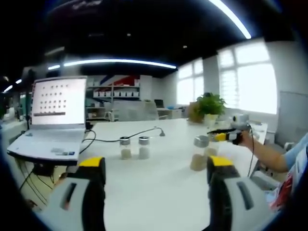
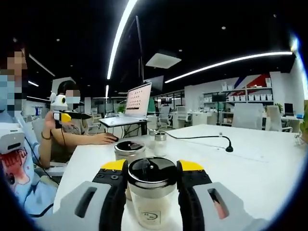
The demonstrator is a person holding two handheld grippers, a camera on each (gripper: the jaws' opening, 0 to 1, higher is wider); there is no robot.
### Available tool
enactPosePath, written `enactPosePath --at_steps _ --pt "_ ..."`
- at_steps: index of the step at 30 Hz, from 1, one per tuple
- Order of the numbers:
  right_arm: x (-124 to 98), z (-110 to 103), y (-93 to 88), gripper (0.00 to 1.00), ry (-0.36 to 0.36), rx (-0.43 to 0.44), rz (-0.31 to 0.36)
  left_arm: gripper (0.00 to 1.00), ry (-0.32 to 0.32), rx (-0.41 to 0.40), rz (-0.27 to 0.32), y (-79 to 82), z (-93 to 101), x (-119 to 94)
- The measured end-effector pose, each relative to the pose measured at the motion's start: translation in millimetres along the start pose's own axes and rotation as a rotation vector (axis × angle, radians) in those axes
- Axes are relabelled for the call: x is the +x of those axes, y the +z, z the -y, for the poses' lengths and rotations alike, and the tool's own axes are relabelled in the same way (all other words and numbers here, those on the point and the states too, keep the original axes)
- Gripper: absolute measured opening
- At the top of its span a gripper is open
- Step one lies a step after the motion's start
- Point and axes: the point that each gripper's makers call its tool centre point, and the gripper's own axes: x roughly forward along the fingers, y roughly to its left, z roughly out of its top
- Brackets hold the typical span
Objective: Rotate the seasoning bottle until the label or dispensing opening points toward the visible target arrow and the bottle remains upright within the marked orientation range
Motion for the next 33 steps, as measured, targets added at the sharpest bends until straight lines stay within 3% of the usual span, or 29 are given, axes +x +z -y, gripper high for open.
enactPosePath --at_steps 11,20,28,33 --pt "0.0 1.3 -0.1 0.4 -0.013 0.007 -0.004 0.92 -0.006 -0.007 0.026 4.7 2.0 -0.3" --pt "0.1 2.1 -0.1 0.4 -0.035 0.012 0.001 0.92 -0.002 -0.01 0.01 0.7 0.8 1.8" --pt "0.8 1.7 -1.2 0.4 -0.102 -0.001 -0.027 0.92 -0.008 -0.009 0.011 0.8 2.8 1.8" --pt "-0.1 2.7 -1.5 0.4 -0.181 -0.014 -0.028 0.92 -0.015 0.003 0.013 1.6 5.6 1.5"
